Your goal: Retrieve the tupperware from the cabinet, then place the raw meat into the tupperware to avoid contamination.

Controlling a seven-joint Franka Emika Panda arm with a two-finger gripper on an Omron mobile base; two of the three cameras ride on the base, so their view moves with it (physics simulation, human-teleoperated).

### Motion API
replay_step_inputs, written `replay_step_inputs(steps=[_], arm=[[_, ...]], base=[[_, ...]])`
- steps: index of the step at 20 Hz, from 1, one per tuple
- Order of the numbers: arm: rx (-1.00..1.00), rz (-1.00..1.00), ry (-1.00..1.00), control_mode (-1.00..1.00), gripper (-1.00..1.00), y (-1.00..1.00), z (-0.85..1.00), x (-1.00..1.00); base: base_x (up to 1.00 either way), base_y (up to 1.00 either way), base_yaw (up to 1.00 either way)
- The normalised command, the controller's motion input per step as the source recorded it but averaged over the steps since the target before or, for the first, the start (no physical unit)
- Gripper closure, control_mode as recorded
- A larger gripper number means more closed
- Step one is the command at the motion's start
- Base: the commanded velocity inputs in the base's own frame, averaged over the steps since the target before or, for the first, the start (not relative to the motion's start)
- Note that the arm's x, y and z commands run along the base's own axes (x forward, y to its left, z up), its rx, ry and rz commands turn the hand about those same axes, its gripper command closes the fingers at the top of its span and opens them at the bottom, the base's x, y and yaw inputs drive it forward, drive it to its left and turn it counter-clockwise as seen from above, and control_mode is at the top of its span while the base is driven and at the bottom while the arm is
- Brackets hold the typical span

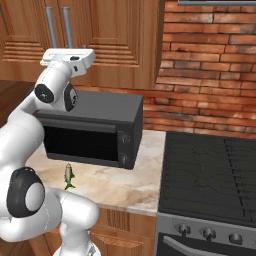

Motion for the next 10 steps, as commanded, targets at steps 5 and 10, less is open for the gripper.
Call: replay_step_inputs(steps=[5,10], arm=[[0.0,0.0,0.0,-1.0,1.0,0.02,-0.01,0.0],[0.0,0.0,0.0,-1.0,1.0,0.29,-0.08,0.0]], base=[[0.0,0.0,0.0],[0.0,0.0,0.0]])
